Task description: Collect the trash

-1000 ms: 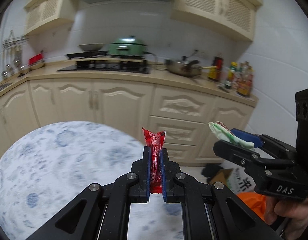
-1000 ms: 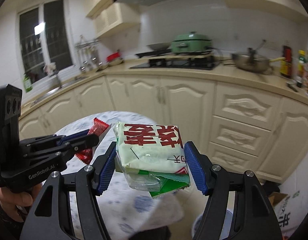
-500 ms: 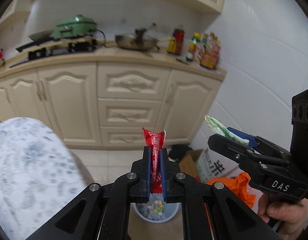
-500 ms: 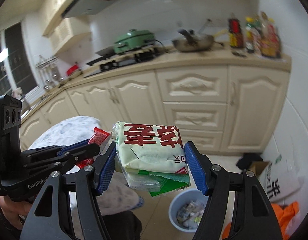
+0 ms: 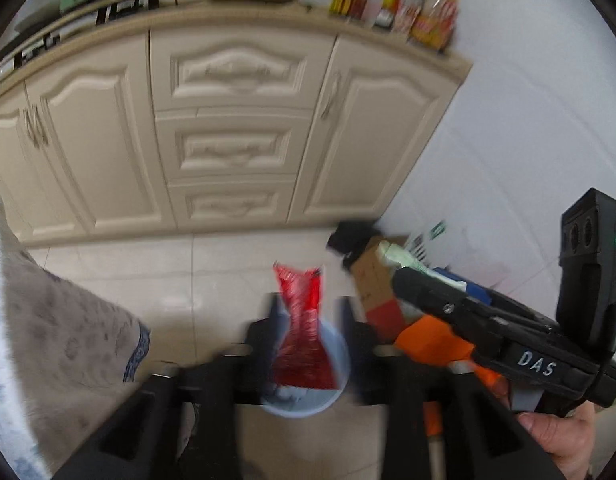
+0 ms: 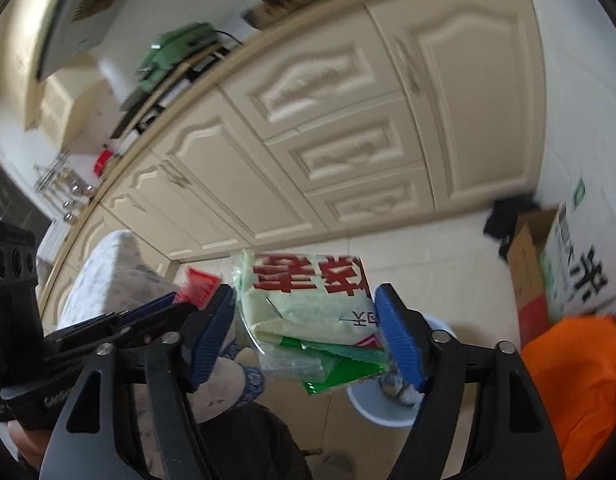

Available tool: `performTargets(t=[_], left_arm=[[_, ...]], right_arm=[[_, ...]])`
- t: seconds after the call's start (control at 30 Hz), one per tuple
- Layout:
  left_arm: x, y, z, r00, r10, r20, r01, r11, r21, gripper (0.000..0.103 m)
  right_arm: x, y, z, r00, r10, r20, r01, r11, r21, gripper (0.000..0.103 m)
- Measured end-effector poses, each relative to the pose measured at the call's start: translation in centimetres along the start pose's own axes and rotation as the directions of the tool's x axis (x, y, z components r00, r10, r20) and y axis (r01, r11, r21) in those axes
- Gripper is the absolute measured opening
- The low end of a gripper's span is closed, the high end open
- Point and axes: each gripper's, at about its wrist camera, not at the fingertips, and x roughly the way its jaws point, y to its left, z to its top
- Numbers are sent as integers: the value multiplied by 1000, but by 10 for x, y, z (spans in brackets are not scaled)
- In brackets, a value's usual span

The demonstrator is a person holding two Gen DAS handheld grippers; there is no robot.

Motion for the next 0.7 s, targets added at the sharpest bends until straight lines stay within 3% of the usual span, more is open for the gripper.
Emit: performTargets(t=[0.03, 0.2, 0.37, 0.43, 0.7], left_arm=[[8, 0, 2, 1000, 1, -14, -2, 1000, -16, 65], [30, 2, 15, 999, 44, -27, -45, 998, -42, 86], [27, 4, 16, 996, 83, -11, -84, 994, -65, 94], [8, 4, -6, 995, 100, 13, -99, 993, -63, 98], [-51, -2, -33, 987, 120, 108, -115, 992, -59, 100]], right_arm=[[5, -7, -1, 1000, -4, -13, 5, 1000, 23, 83], [14, -32, -11, 999, -7, -33, 10, 994, 107, 90], [13, -36, -17, 999, -28, -28, 31, 992, 122, 103], [11, -34, -17, 999, -45, -20, 48, 990, 131, 103], [-4, -7, -15, 998, -70, 1, 70, 993, 97, 103]])
